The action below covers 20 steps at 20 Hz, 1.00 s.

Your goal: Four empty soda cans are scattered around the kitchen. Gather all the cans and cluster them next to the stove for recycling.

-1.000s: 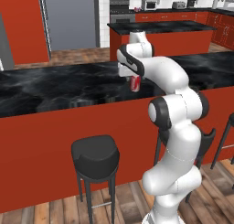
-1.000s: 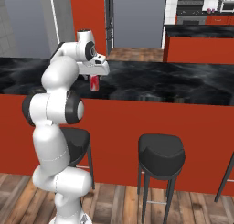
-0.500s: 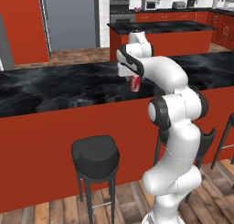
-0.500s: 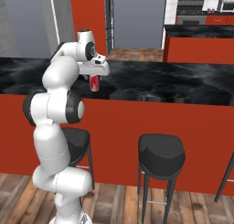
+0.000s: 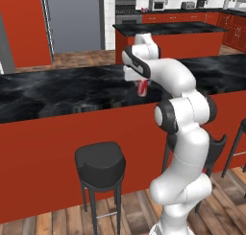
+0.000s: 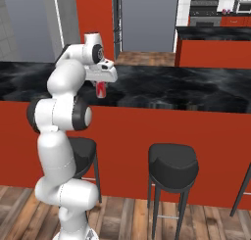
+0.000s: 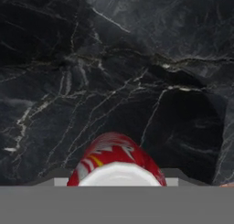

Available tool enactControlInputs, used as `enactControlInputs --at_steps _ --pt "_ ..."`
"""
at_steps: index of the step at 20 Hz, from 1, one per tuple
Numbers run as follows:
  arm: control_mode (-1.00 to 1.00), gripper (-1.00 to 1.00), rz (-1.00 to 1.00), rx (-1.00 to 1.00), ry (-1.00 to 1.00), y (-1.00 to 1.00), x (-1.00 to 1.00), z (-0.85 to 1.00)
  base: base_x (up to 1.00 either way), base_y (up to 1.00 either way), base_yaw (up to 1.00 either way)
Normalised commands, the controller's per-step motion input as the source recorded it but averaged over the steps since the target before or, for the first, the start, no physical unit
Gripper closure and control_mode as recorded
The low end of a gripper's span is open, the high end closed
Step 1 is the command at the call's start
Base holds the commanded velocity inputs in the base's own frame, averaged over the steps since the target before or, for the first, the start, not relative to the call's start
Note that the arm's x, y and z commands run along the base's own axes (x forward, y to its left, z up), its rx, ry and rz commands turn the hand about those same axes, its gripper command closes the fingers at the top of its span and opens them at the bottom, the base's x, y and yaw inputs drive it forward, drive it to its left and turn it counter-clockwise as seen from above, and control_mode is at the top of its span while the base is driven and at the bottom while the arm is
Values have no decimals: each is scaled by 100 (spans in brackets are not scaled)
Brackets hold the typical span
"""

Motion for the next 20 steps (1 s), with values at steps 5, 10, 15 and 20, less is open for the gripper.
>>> enactControlInputs --at_steps 5,10,15,20 --pt "-100 100 -2 0 3 0 0 0 0 0 0" --pt "-100 100 0 0 0 0 -6 14 0 0 0" --pt "-100 100 -1 0 0 0 -34 13 0 0 0" --pt "-100 100 -1 0 0 0 -46 6 0 0 0"
